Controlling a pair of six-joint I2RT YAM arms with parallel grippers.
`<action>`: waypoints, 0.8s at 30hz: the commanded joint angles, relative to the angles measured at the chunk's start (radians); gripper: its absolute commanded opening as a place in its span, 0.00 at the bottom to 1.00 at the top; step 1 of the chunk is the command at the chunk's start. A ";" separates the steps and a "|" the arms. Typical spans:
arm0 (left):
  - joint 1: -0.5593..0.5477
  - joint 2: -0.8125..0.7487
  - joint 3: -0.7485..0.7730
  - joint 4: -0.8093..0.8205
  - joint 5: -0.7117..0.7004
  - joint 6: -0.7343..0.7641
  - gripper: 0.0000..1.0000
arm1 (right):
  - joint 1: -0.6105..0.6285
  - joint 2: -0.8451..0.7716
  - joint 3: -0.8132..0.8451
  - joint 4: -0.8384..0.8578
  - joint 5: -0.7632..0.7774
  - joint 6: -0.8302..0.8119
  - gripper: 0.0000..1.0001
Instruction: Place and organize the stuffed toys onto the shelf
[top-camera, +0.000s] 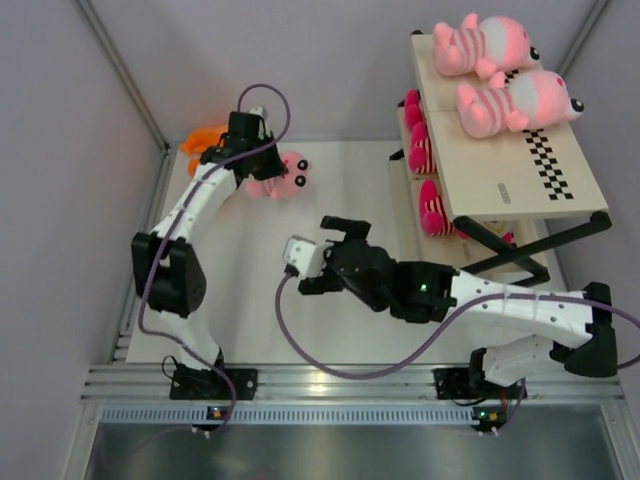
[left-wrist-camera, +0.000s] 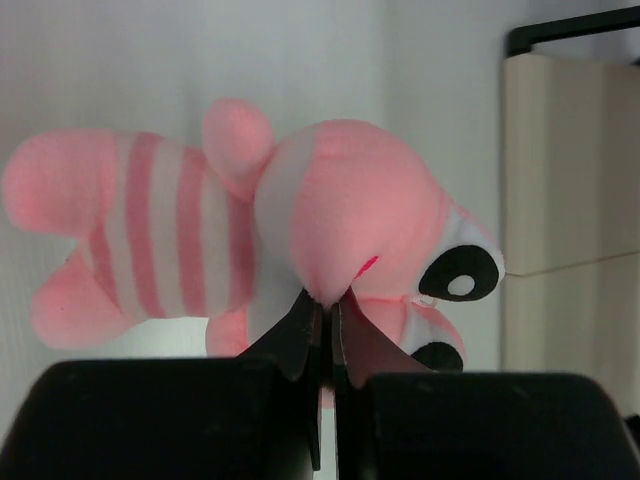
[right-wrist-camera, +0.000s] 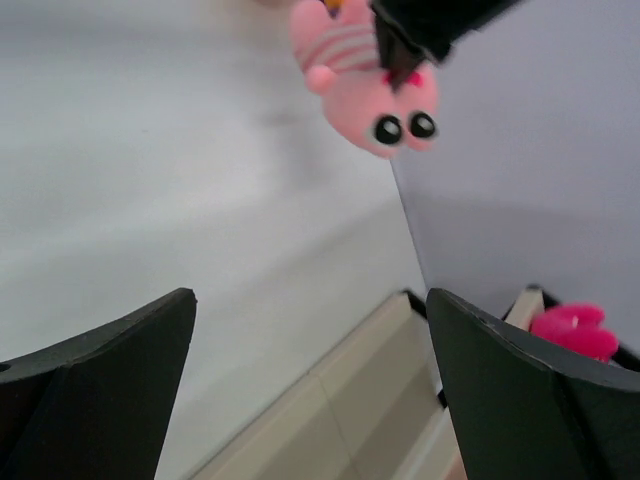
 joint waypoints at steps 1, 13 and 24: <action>-0.006 -0.252 -0.114 0.018 0.059 -0.191 0.00 | 0.072 0.070 -0.035 0.256 -0.113 -0.250 0.99; -0.094 -0.544 -0.203 -0.206 0.058 -0.169 0.00 | 0.141 0.418 -0.075 0.764 0.078 -1.094 0.99; -0.144 -0.601 -0.241 -0.225 0.070 -0.135 0.00 | 0.029 0.586 -0.037 0.942 0.060 -1.362 0.99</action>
